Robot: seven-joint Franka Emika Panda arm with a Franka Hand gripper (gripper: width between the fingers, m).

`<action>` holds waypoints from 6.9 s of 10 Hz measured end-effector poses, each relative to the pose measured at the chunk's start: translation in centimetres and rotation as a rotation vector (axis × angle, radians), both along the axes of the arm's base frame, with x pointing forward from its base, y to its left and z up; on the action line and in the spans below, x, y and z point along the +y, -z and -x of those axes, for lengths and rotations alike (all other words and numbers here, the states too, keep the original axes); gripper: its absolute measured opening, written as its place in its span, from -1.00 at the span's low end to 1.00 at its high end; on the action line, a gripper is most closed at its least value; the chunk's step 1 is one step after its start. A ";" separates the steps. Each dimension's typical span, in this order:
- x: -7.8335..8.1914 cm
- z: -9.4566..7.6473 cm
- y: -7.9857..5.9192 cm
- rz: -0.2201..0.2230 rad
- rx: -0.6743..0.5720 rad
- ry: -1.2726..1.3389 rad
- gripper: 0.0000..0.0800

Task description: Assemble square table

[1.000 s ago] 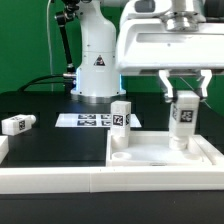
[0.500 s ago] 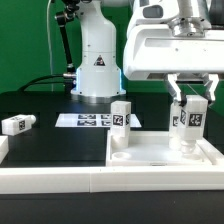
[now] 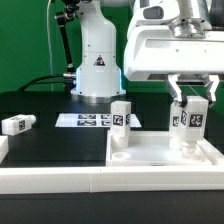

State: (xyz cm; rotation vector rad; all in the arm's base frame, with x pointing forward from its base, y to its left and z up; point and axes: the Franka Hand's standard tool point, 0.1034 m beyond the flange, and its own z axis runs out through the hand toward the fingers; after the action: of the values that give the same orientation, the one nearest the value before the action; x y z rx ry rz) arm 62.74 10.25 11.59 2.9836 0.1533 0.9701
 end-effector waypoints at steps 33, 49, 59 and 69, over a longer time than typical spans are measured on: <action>2.3 1.5 2.9 0.013 0.465 -0.054 0.62; 1.3 0.9 2.9 -0.020 0.661 0.055 -0.28; 1.9 0.6 3.1 -0.366 0.585 1.097 -0.27; 2.1 0.5 3.3 -0.226 0.599 0.651 0.62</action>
Offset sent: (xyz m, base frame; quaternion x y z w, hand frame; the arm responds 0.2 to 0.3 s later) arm -0.0019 0.0068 -0.0059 -0.0021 0.0045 0.0079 1.0000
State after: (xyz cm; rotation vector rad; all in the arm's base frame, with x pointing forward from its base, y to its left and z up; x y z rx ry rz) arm 62.27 12.34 8.31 3.0470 -0.9176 0.0250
